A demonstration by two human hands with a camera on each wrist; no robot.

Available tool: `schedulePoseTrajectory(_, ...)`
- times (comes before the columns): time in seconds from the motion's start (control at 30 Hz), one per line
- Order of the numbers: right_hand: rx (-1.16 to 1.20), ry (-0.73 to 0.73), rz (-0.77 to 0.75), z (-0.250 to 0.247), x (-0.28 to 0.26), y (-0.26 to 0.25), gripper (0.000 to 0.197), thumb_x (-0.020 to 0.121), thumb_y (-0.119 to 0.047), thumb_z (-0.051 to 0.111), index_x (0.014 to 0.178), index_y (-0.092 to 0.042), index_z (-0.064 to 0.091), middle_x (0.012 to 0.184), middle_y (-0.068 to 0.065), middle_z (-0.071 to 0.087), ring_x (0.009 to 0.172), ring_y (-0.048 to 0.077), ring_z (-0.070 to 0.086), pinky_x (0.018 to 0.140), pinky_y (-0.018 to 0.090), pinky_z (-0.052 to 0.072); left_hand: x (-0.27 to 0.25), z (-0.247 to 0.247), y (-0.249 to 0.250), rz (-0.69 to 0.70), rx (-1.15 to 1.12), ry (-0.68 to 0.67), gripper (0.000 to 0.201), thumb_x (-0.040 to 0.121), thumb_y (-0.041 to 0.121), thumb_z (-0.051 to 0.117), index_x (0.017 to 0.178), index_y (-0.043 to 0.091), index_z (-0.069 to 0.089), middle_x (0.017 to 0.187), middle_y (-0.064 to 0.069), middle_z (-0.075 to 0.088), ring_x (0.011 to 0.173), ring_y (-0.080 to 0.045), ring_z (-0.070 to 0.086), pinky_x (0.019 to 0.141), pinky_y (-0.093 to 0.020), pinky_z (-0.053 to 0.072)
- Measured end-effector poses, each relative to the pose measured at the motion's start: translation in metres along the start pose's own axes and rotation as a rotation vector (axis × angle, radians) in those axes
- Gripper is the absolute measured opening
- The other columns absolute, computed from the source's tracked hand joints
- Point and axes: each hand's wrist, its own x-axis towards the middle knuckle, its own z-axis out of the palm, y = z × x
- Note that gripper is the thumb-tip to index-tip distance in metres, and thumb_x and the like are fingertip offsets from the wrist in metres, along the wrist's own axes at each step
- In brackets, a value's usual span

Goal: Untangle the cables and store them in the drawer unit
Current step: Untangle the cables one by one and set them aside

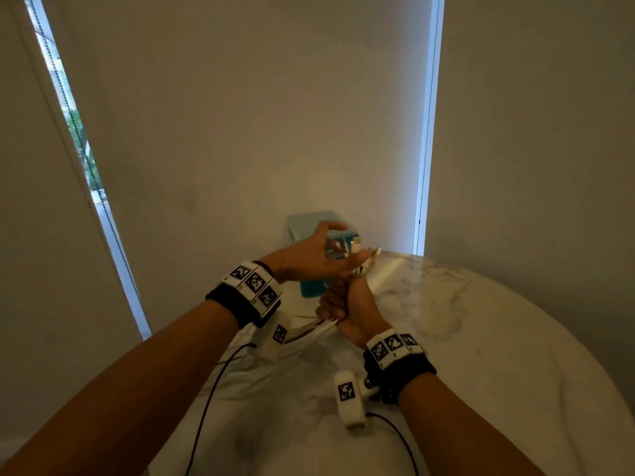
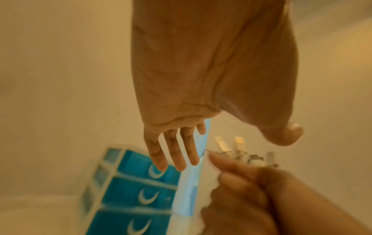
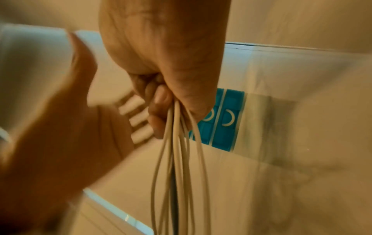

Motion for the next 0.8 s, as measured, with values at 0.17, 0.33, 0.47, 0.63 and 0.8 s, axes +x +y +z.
schedulePoseTrajectory(0.17,0.196,-0.001,-0.056,-0.02,0.006,-0.016,0.054,0.112,-0.034,0.047,0.062,-0.02,0.032,0.044,-0.003,0.024,0.038,0.013,0.024,0.049,0.03,0.039,-0.037,0.023,-0.058,-0.189,0.314,-0.365,0.071,0.087,0.072,0.07,0.132,0.019,0.064,0.115,0.006,0.074,0.101,-0.013,0.07,0.097,-0.032,0.055)
schedulePoseTrajectory(0.33,0.398,0.08,-0.009,-0.047,0.007,-0.04,0.063,0.11,-0.027,0.041,0.048,-0.023,0.029,0.043,-0.005,0.022,0.034,0.012,0.022,0.04,0.023,0.032,-0.076,0.014,-0.094,-0.304,0.157,-0.29,0.045,0.095,0.063,0.068,0.087,0.019,0.068,0.065,0.003,0.059,0.049,-0.01,0.052,0.056,-0.026,0.05)
schedulePoseTrajectory(0.47,0.291,0.135,-0.068,-0.074,0.012,-0.066,0.067,0.112,-0.032,0.039,0.046,-0.024,0.029,0.042,-0.005,0.02,0.033,0.012,0.019,0.035,0.023,0.021,-0.101,-0.029,-0.128,-0.437,0.347,-0.199,0.053,0.079,0.076,0.076,0.075,0.023,0.074,0.061,0.006,0.06,0.052,-0.01,0.052,0.057,-0.026,0.045)
schedulePoseTrajectory(0.63,0.088,0.231,-0.123,-0.079,0.014,-0.083,0.065,0.112,-0.041,0.043,0.051,-0.025,0.027,0.045,-0.005,0.018,0.037,0.013,0.017,0.035,0.025,0.021,-0.107,-0.085,-0.152,-0.403,0.464,0.094,0.036,0.085,0.068,0.076,0.078,0.033,0.079,0.062,0.012,0.066,0.063,-0.009,0.061,0.063,-0.026,0.042)
schedulePoseTrajectory(0.8,-0.414,0.324,-0.166,-0.047,0.01,-0.077,0.054,0.1,-0.06,0.064,0.069,-0.017,0.057,0.048,-0.006,0.033,0.039,0.011,0.028,0.04,0.023,0.026,-0.07,-0.087,-0.119,-0.318,0.588,0.272,0.027,0.097,0.049,0.066,0.095,0.026,0.081,0.073,0.0,0.068,0.072,-0.024,0.065,0.059,-0.029,0.04)
